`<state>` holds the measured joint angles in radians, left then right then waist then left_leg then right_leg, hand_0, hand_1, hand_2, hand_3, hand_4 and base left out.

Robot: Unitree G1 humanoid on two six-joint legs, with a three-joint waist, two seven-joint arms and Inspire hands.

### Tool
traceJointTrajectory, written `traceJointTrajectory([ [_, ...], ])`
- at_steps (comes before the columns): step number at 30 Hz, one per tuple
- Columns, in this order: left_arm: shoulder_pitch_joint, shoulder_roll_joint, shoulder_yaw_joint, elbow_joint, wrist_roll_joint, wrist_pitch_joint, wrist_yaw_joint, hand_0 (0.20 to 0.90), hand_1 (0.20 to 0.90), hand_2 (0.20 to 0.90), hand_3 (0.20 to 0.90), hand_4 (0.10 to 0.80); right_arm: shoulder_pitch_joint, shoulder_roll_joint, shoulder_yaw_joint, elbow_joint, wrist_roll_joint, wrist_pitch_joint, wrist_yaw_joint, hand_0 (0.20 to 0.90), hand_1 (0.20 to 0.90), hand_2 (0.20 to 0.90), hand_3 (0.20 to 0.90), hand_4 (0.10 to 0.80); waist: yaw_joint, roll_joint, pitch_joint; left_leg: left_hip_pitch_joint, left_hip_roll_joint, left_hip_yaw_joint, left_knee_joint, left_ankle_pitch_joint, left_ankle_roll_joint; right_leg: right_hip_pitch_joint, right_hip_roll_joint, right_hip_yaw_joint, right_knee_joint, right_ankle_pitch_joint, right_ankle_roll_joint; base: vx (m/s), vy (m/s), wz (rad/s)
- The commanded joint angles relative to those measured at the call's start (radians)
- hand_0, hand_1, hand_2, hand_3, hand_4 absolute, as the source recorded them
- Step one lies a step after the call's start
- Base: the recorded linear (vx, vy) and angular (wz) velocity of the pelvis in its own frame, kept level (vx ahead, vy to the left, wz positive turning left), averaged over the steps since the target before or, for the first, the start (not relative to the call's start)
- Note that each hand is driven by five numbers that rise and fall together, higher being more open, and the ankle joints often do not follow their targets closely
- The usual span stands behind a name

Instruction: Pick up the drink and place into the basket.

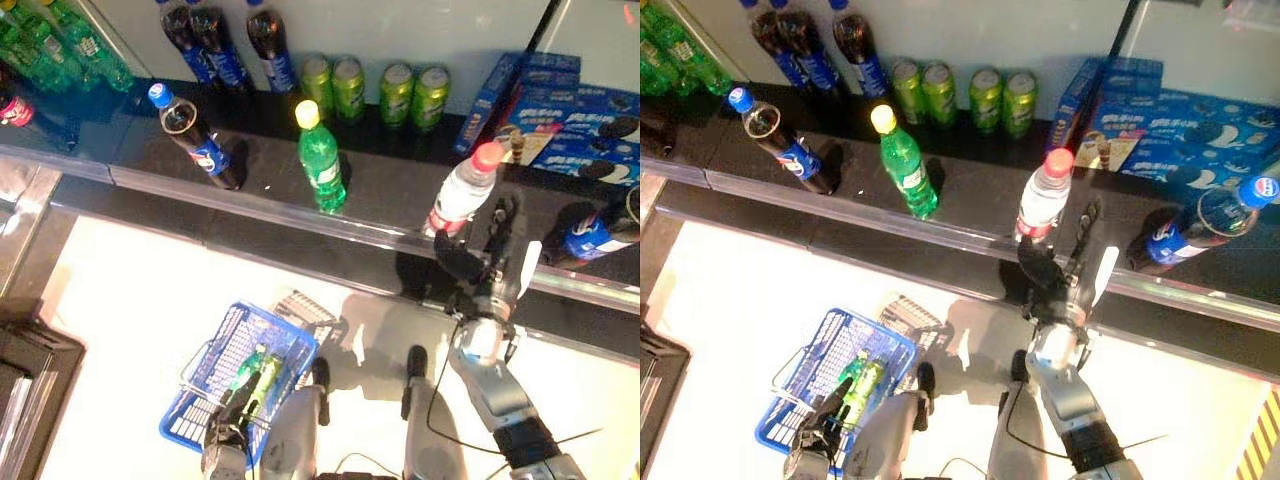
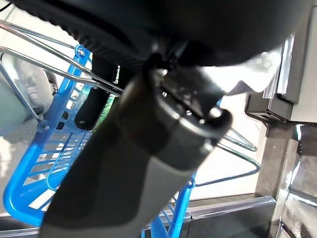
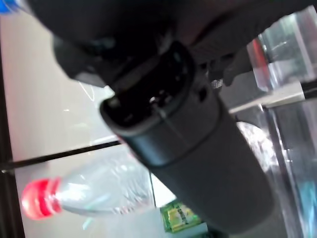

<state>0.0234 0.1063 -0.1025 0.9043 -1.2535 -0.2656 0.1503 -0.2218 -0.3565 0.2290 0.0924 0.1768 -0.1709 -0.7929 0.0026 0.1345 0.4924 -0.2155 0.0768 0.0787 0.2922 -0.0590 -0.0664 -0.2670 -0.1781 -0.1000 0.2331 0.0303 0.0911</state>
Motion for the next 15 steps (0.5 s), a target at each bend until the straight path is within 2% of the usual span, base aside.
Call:
traceJointTrajectory([
  [1, 0.087, -0.036, -0.024, -0.096, -0.004, -0.038, -0.071, 0.300, 0.300, 0.300, 0.200, 0.100, -0.090, -0.014, -0.027, -0.116, -0.063, -0.037, -0.061, 0.900, 0.900, 0.900, 0.900, 0.800, 0.009, -0.023, -0.038, -0.105, -0.005, -0.075, 0.105, 0.167, -0.008, 0.074, -0.005, -0.039, 0.050, -0.076, -0.078, -0.005, 0.012, 0.05],
  [15, 0.084, -0.024, -0.019, -0.076, 0.026, -0.006, -0.097, 0.300, 0.300, 0.300, 0.200, 0.100, -0.222, 0.005, -0.061, -0.069, -0.076, 0.017, -0.121, 0.900, 0.900, 0.900, 0.900, 0.800, 0.046, -0.015, -0.018, -0.125, -0.020, -0.093, 0.138, 0.178, -0.005, 0.086, -0.013, -0.046, 0.075, -0.084, -0.087, 0.037, 0.012, 0.04],
])
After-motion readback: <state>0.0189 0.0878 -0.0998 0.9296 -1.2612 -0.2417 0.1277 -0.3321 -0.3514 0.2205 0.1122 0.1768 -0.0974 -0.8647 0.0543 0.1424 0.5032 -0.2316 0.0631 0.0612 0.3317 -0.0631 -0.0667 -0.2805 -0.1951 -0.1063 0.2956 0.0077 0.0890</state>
